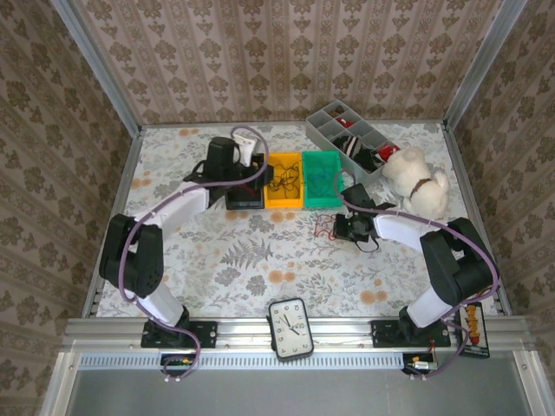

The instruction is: Untangle the cables

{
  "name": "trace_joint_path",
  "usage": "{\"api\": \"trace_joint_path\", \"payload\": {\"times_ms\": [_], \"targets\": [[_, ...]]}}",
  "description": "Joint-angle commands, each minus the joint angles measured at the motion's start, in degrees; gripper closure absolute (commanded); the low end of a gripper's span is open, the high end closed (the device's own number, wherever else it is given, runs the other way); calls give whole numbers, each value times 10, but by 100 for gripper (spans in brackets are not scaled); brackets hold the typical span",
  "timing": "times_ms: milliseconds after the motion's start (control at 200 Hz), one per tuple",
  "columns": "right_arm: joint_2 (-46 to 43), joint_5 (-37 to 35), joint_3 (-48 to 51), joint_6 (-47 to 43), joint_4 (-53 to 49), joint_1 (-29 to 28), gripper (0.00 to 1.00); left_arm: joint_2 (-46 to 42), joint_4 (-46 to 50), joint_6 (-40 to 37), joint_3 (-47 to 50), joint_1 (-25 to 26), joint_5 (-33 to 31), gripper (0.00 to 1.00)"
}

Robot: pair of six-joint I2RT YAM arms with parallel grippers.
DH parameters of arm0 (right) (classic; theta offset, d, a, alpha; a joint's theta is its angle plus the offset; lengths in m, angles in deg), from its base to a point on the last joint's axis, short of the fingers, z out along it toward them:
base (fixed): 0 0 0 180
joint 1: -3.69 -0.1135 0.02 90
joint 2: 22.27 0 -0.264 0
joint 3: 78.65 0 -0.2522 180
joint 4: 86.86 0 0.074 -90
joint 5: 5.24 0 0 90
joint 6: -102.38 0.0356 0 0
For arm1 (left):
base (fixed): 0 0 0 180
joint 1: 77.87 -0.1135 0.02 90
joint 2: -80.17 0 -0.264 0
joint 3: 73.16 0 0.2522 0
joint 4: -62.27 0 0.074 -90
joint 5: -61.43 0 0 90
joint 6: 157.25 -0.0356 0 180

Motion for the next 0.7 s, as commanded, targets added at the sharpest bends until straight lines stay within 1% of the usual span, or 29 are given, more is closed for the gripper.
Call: {"api": "trace_joint_path", "payload": {"times_ms": [0, 40, 80, 140, 215, 295, 410, 565, 695], "targets": [[11, 26, -18, -29, -6, -19, 82, -6, 38, -41, 27, 27, 56, 39], [8, 35, -17, -33, 5, -23, 79, -2, 49, -49, 29, 38, 79, 39], [1, 43, -14, -35, 15, -26, 73, 2, 64, -63, 28, 50, 92, 39], [-12, 47, -9, -33, 28, -26, 66, 12, 92, -88, 21, 73, 93, 39], [-32, 29, 2, -22, 42, -23, 62, 32, 128, -120, 6, 96, 90, 37], [-54, 21, 20, 4, 60, -9, 61, 56, 160, -150, -17, 124, 74, 35], [-77, 21, 42, 34, 78, 14, 59, 98, 180, -175, -49, 159, 57, 33], [-99, 12, 52, 39, 69, 25, 58, 155, 184, -195, -92, 199, 17, 33], [-105, 10, 59, 38, 61, 36, 58, 187, 166, -203, -111, 221, -33, 33]]}}
